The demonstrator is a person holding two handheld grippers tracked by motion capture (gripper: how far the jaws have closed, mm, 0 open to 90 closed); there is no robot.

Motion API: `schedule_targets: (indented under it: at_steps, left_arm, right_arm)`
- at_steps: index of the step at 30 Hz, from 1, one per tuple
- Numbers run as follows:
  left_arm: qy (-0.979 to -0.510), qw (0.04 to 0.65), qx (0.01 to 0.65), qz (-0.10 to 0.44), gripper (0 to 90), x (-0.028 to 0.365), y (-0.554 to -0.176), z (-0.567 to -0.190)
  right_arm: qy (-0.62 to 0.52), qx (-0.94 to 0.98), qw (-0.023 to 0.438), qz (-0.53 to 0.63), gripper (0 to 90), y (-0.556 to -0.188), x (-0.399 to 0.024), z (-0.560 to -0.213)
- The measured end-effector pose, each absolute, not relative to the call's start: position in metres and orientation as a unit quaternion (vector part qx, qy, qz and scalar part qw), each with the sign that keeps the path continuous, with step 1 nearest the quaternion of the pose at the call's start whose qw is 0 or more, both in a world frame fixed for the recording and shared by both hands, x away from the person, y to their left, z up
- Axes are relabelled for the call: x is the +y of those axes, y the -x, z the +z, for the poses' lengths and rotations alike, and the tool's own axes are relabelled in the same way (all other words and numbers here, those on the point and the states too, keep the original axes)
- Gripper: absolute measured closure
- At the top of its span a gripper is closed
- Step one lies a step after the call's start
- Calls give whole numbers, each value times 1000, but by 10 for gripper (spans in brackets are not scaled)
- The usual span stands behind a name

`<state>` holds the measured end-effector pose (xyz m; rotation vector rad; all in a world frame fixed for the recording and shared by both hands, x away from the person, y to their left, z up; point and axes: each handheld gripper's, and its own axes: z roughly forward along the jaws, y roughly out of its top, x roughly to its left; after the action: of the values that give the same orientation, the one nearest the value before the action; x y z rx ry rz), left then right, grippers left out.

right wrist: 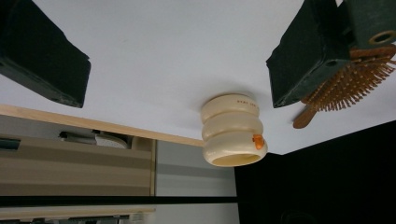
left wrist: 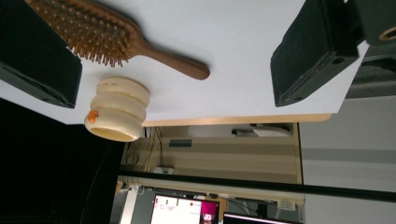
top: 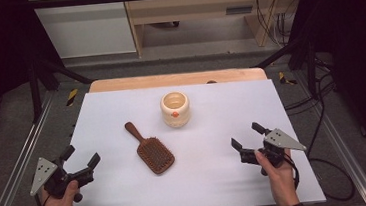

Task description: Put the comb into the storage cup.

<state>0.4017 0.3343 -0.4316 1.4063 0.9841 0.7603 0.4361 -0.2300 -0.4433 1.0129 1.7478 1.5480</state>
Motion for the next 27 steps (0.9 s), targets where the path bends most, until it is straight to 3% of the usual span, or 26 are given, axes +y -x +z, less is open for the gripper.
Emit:
schedule_targets:
  at_steps: [15, 19, 27]
  left_arm:
    - [-629, 565, 427, 322, 44, 316, -406, -434]
    - [-637, 564, 422, 312, 99, 308, -405, -434]
    - [-669, 559, 403, 279, 309, 296, -403, -436]
  right_arm:
    - [-400, 646, 311, 572, 54, -435, -235, -444]
    - [-404, 641, 312, 573, 52, -435, -237, -444]
    - [-413, 636, 314, 571, 49, -434, -241, -443]
